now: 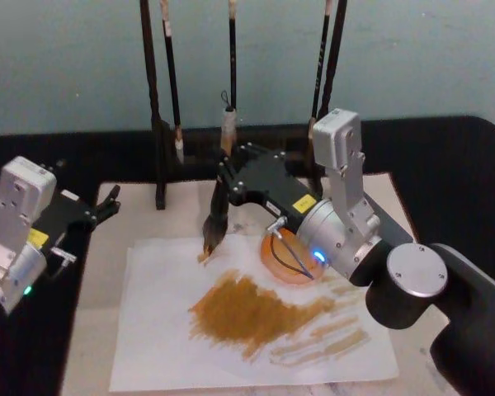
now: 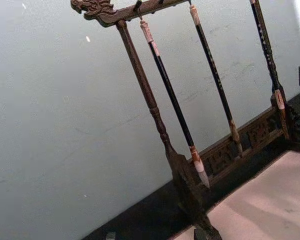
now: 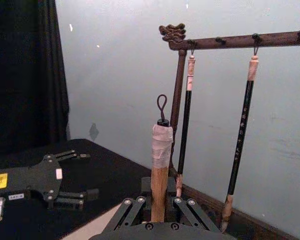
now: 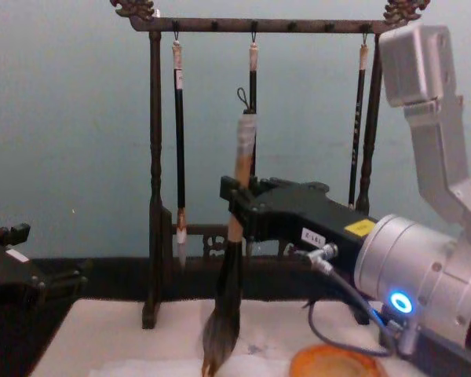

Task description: Pick up the brush from the inkstone, write on the paper, then place the brush back to its original position.

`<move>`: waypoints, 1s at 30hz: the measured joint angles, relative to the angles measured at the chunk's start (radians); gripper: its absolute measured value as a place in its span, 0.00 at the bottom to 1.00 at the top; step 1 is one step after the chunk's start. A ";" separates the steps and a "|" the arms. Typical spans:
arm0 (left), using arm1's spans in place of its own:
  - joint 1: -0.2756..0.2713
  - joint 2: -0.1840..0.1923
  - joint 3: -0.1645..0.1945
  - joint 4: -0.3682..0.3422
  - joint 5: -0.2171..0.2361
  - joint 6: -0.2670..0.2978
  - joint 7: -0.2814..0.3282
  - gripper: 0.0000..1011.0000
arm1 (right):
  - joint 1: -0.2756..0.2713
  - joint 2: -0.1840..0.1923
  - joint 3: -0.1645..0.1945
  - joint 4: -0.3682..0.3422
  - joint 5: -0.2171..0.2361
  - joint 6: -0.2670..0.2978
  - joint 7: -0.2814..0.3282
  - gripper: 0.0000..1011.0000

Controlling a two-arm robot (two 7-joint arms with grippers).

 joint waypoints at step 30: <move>0.000 0.000 0.000 0.000 0.000 0.000 0.000 1.00 | -0.069 0.021 0.039 -0.055 -0.137 -0.001 -0.016 0.16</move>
